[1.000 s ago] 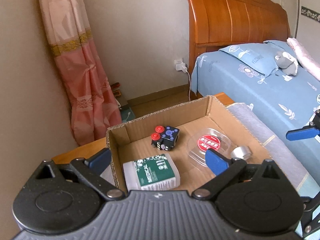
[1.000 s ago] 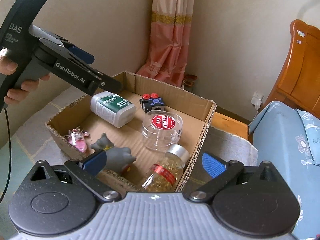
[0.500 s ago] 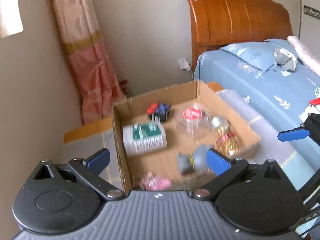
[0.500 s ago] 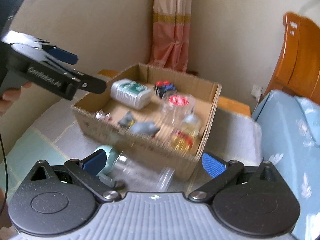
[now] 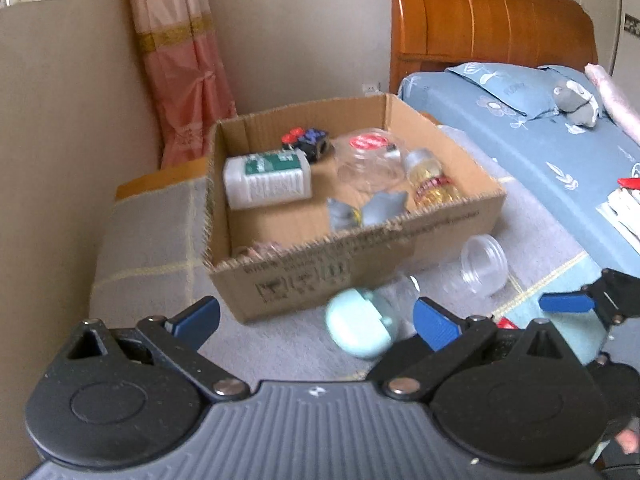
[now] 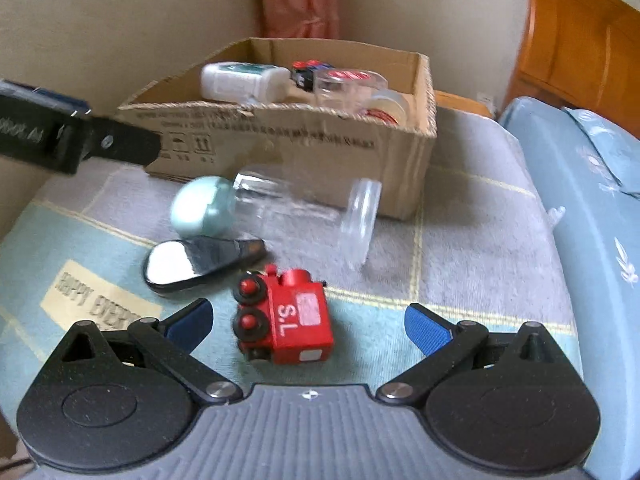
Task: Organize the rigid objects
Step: 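Move the left gripper to the black oval keychain while the right approaches the red S.L train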
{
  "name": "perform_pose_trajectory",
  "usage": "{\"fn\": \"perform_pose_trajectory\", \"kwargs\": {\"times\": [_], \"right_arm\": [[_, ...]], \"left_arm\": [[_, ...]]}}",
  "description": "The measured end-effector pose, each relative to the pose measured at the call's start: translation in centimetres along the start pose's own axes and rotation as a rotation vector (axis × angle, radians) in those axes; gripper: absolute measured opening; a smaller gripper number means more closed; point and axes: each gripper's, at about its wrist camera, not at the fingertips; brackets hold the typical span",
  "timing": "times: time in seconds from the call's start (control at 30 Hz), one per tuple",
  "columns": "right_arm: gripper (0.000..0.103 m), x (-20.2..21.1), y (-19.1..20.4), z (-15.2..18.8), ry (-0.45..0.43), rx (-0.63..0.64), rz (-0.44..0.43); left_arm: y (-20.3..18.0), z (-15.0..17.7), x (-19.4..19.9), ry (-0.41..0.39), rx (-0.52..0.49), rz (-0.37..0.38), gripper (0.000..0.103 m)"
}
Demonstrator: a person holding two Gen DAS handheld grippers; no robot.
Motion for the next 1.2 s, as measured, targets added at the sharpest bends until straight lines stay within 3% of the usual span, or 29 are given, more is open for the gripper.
{"fn": "perform_pose_trajectory", "kwargs": {"times": [0.23, 0.57, 0.8, 1.03, 1.2], "right_arm": [[0.103, -1.1, -1.6, 0.9, -0.003, -0.042, 0.037], [0.103, -0.7, -3.2, 1.4, -0.029, -0.052, 0.043], [0.103, -0.5, -3.2, 1.7, -0.038, -0.049, 0.04], [0.103, -0.3, -3.2, 2.1, -0.052, -0.047, 0.038], [0.103, -0.1, -3.2, 2.3, -0.055, -0.041, 0.034]], "left_arm": [[-1.9, 2.0, -0.8, 0.027, 0.01, 0.072, 0.102], [-3.9, 4.0, -2.5, 0.049, -0.02, 0.041, 0.102], [-2.6, 5.1, -3.2, 0.091, 0.017, -0.004, 0.102], [0.7, 6.8, -2.9, 0.103, 0.165, 0.036, 0.103], [0.3, 6.6, -1.8, 0.088, 0.147, -0.019, 0.102]]}}
Point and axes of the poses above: each gripper's, at about its wrist camera, not at the fingertips, and x roughly against the way its jaws point, y to its left, z to its underside, and after that the axes turned 7 degrees about -x, right-handed
